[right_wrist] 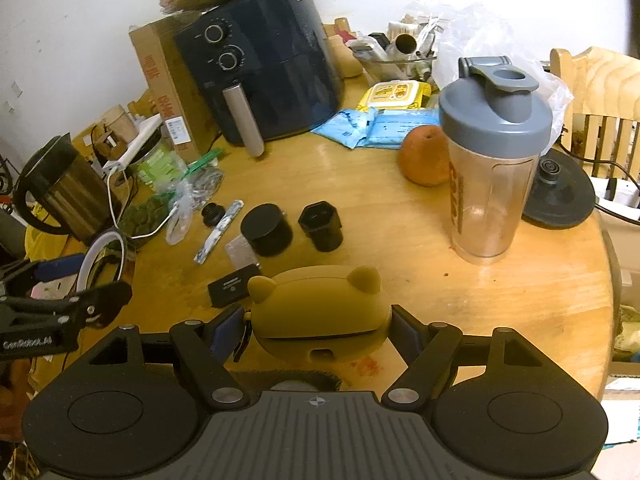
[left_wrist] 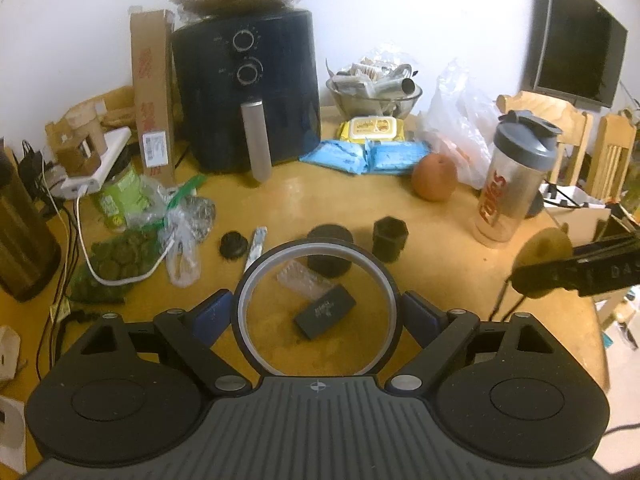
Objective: Organize rigid objects
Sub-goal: 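Lower the tape ring and yellow bear case into the cardboard box, opening both tools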
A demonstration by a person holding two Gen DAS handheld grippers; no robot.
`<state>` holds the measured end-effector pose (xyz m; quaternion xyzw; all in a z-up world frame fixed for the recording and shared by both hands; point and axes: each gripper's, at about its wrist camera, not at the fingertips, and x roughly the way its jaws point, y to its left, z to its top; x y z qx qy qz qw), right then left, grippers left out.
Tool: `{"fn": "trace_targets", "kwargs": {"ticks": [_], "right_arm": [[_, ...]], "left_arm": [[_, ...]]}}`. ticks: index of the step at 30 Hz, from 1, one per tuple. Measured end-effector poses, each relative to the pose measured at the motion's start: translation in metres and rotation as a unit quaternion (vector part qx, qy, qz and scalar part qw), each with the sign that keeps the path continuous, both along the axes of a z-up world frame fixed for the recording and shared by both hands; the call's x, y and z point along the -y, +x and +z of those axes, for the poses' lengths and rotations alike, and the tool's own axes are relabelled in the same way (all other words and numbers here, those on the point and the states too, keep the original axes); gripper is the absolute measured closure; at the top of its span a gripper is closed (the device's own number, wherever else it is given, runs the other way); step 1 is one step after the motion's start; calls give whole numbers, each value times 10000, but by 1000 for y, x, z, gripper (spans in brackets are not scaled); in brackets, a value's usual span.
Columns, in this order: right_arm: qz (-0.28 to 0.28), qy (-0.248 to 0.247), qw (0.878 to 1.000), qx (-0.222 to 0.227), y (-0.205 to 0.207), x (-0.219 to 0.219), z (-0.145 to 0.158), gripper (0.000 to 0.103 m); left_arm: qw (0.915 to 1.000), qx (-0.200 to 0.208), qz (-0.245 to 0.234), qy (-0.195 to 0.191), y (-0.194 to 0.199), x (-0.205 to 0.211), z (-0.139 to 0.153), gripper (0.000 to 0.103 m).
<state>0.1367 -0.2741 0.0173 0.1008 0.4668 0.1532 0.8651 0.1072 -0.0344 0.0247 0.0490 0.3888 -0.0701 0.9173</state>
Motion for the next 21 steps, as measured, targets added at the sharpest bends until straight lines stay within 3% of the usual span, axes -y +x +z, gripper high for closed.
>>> {"fn": "trace_targets", "kwargs": {"ticks": [20,21], "right_arm": [[115,3,9999,-31,-37,-13,4,24],[114,0,9999,-40,-39,-13,4,24]], "left_arm": [[9958,-668,-165,-599,-60,-1,-24,11],[9954,-664,-113,-675,-62,-2,-24,6]]}}
